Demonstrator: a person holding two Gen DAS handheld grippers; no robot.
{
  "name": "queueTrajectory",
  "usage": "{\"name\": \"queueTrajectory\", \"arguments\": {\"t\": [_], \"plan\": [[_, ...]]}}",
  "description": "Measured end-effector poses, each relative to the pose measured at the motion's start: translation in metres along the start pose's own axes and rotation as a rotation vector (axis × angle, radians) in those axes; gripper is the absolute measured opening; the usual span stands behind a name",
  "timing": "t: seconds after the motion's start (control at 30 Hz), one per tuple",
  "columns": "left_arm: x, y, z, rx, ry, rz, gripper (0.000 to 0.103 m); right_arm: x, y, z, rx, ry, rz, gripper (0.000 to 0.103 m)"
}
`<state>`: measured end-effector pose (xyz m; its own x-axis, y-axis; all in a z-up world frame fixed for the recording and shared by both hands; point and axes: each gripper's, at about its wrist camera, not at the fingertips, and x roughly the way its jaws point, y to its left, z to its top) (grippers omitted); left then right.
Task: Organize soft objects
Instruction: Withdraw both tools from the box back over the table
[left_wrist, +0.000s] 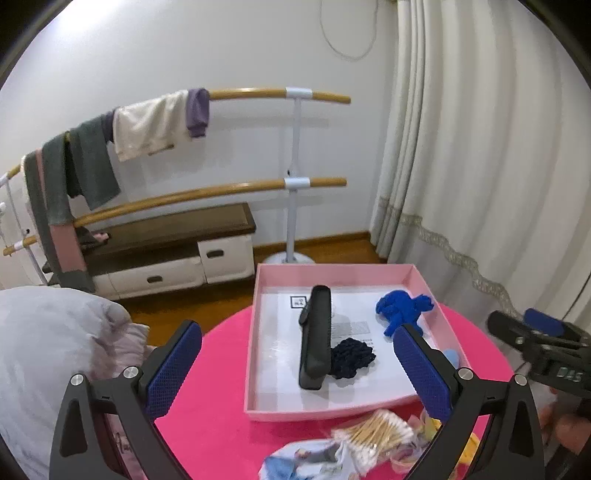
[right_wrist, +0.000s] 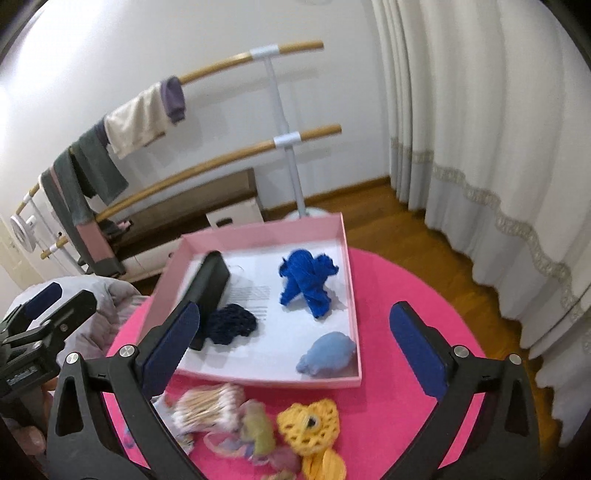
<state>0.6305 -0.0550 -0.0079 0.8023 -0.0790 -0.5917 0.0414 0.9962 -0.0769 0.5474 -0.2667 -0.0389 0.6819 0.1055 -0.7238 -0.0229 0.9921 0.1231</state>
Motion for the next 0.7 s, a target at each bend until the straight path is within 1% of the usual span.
{"name": "queueTrajectory", "arguments": {"t": [0.13,0.2,0.3,0.5,0.6,0.7], "plan": [[-0.035,0.006,-0.017,-0.011,-0.04,0.004,0.103,-0.046,0.014,-0.007,-0.023,-0.082,-0.01,0.103],[-0.056,0.009,-0.03,-0.021,-0.059,0.001,0.103,-0.068,0.021,-0.014,-0.038,-0.116,-0.019,0.103],[-0.092,0.016,-0.046,-0.013,-0.079,0.001,0.103,-0.091,0.028,-0.024,-0.049,-0.14,-0.016,0.103],[-0.151,0.021,-0.075,-0.004,-0.124,0.011,0.103,-0.13,0.037,-0.047,-0.058,-0.182,-0.021,0.103],[-0.176,0.024,-0.089,-0.014,-0.136,0.013,0.103,-0.147,0.04,-0.058,-0.057,-0.201,-0.018,0.103],[-0.192,0.024,-0.098,-0.014,-0.152,0.025,0.103,-0.161,0.045,-0.068,-0.057,-0.218,-0.018,0.103]]}}
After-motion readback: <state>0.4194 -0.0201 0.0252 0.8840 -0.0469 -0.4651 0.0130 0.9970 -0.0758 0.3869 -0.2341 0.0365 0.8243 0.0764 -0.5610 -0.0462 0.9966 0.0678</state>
